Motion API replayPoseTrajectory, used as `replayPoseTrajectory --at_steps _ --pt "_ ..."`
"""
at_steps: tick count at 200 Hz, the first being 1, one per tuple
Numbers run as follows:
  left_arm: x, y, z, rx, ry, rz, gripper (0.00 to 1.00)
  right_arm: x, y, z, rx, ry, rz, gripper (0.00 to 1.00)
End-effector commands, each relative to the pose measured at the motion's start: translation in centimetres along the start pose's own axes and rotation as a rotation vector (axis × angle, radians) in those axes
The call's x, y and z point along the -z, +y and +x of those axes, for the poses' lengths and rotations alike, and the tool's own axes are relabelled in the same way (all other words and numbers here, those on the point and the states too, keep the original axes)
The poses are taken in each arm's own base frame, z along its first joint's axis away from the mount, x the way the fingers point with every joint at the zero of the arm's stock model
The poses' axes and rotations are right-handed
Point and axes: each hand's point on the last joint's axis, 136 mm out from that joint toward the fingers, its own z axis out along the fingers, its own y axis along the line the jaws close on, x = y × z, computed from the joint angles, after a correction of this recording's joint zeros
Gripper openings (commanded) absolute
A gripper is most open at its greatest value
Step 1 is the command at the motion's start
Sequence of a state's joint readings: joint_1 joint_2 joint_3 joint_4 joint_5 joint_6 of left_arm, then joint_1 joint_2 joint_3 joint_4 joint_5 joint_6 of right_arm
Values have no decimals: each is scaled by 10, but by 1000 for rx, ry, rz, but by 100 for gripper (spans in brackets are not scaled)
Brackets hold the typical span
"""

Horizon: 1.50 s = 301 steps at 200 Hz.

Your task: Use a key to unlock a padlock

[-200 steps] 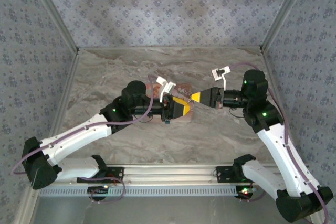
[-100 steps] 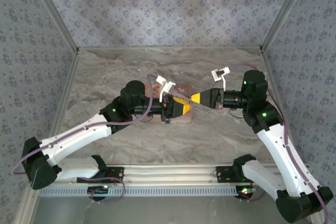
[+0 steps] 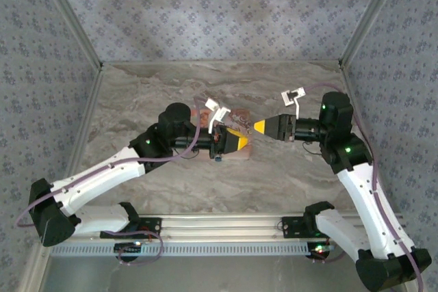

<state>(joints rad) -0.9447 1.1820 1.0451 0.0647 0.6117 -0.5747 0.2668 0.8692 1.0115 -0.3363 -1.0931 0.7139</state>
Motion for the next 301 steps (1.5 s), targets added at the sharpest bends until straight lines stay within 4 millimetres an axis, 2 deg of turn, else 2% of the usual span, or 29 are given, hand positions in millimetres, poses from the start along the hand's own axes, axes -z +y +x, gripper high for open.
replayPoseTrajectory --at_steps 1,21,58,96,128,187,205,224,250,258,269,278,301 --pt "2 -15 -5 -32 32 31 0 4 15 3 44 18 -27 49" --pt "1 -17 -3 -28 59 39 0 1 19 7 58 37 -38 53" --pt "-6 -16 3 -14 113 40 0 -4 29 14 86 74 -64 52" --pt "-6 -17 1 -18 110 41 0 -7 26 20 93 101 -58 38" --pt "-4 -18 -1 -28 103 34 0 -9 22 21 87 107 -40 34" --pt "0 -16 -2 -39 100 16 0 -9 17 25 80 129 -30 5" --pt "4 -13 -5 -37 89 5 0 -8 17 26 97 132 -22 0" --pt "9 -10 -8 -36 73 -12 0 -6 13 25 150 121 23 0" --pt "18 4 -17 -8 20 -64 0 -2 -4 23 215 86 149 0" --pt "21 9 -21 17 -5 -78 12 0 -9 20 250 60 185 0" --pt "25 15 -25 49 -38 -90 21 3 -16 13 311 14 243 0" --pt "28 21 -28 75 -65 -118 36 5 -23 10 341 -11 291 0" --pt "35 43 -31 196 -111 -210 46 9 -26 -7 464 -106 356 0"
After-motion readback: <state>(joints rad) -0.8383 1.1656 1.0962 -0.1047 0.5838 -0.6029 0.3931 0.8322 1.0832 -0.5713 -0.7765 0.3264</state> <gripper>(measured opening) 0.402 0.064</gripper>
